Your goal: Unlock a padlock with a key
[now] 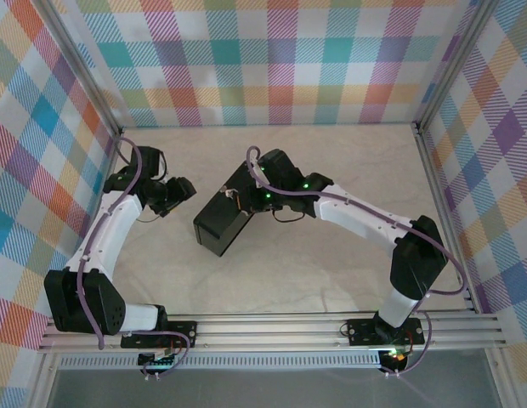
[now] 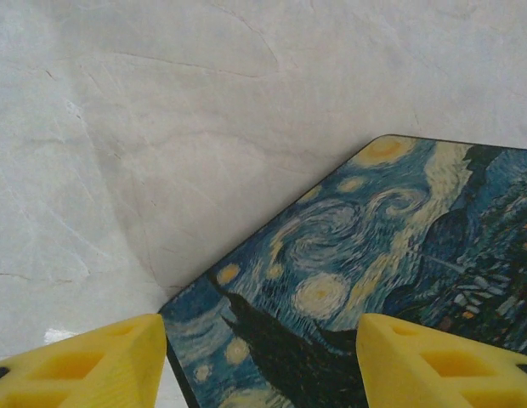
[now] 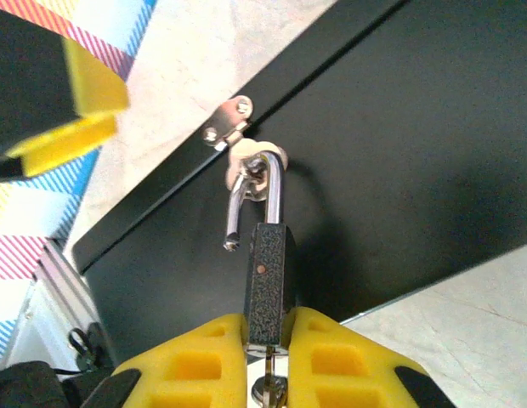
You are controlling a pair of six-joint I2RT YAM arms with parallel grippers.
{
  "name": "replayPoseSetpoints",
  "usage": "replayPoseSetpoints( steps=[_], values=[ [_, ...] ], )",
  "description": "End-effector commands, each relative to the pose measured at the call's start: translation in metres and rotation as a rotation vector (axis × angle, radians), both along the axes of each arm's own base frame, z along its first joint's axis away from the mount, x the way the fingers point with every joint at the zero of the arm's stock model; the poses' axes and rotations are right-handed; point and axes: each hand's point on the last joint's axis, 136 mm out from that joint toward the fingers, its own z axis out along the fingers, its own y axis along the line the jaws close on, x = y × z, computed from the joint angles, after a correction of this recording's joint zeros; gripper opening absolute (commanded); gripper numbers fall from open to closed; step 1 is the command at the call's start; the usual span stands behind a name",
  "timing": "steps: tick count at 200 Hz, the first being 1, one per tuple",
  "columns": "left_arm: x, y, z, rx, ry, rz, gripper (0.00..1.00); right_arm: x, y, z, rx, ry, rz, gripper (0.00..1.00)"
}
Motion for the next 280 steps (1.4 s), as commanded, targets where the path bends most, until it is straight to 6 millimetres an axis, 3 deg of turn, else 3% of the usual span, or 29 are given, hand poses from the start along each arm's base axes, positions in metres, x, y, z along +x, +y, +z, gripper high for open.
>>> replayPoseSetpoints(
  steps=[1, 18, 47, 109, 165, 243, 280],
  values=[
    [-0.002, -0.005, 0.025, 0.033, -0.055, -0.062, 0.61, 0.004, 0.001, 0.025, 0.019, -0.064, 0.025, 0.10],
    [-0.003, -0.022, 0.030, 0.064, -0.054, -0.158, 0.62, 0.004, 0.002, 0.023, 0.010, -0.054, 0.025, 0.12],
    [-0.013, -0.044, 0.021, 0.131, -0.035, -0.264, 0.64, 0.006, -0.001, 0.017, -0.034, -0.066, 0.032, 0.12],
    [-0.027, -0.063, -0.004, 0.118, 0.002, -0.336, 0.62, 0.009, -0.012, 0.018, -0.141, -0.121, 0.034, 0.17],
    [-0.030, -0.061, -0.023, 0.142, 0.048, -0.330, 0.58, 0.008, -0.021, 0.007, -0.266, -0.222, 0.089, 0.23],
    [-0.033, -0.059, -0.036, 0.143, 0.069, -0.312, 0.56, -0.006, 0.001, 0.022, -0.177, -0.411, 0.262, 0.14],
    [-0.032, -0.063, -0.029, 0.130, 0.063, -0.333, 0.55, -0.011, 0.012, 0.020, -0.268, -0.648, 0.389, 0.14]
  ],
)
